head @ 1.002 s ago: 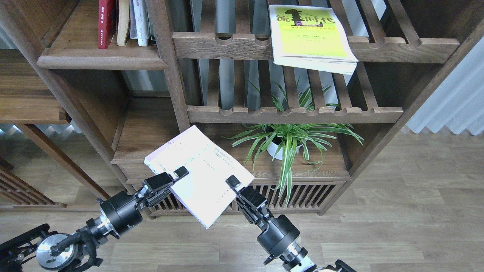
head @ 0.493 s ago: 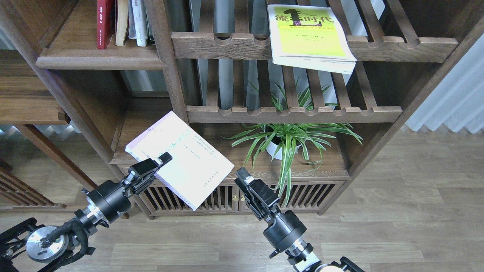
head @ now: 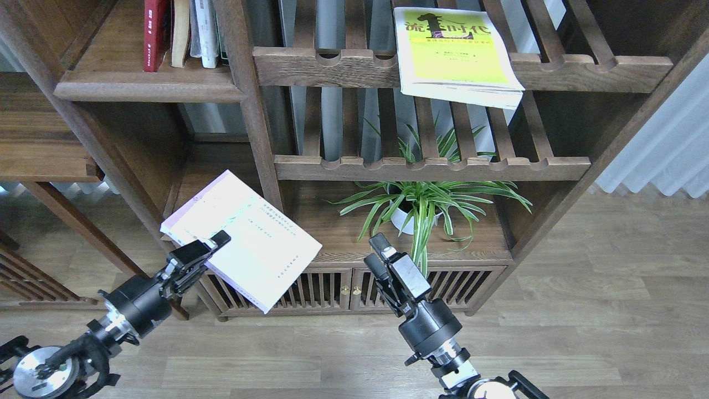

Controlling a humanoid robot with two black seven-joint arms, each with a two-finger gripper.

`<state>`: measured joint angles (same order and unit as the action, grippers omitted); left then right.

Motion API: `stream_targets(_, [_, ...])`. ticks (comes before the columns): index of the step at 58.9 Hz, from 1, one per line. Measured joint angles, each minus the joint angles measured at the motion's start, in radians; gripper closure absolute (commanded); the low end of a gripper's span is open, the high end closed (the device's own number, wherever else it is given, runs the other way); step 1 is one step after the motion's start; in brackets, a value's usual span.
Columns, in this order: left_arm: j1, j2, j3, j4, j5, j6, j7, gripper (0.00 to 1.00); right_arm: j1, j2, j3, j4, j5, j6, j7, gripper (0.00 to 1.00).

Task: Organize books on shelf
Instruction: 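Release the right gripper and carry the white book up with the left gripper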

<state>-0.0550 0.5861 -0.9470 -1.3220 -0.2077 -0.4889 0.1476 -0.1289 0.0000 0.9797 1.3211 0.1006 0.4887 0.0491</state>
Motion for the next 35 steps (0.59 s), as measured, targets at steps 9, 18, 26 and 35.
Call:
stream_targets(9, [0.12, 0.012, -0.164, -0.023, 0.152, 0.0, 0.009, 0.97, 0.0, 0.0, -0.002, 0.0, -0.001, 0.0, -0.001, 0.02])
stream_targets(18, [0.198, 0.019, -0.318, -0.052, 0.262, 0.0, 0.055, 0.97, -0.001, 0.0, -0.002, 0.0, -0.001, 0.0, -0.002, 0.02])
stream_targets(26, [0.209, 0.014, -0.407, -0.058, 0.277, 0.0, 0.086, 0.98, -0.003, 0.0, -0.001, 0.0, -0.001, 0.0, -0.002, 0.02])
stream_targets(35, [0.21, 0.012, -0.509, -0.06, 0.278, 0.0, 0.091, 0.98, -0.003, 0.0, -0.001, -0.004, -0.002, 0.0, -0.002, 0.02])
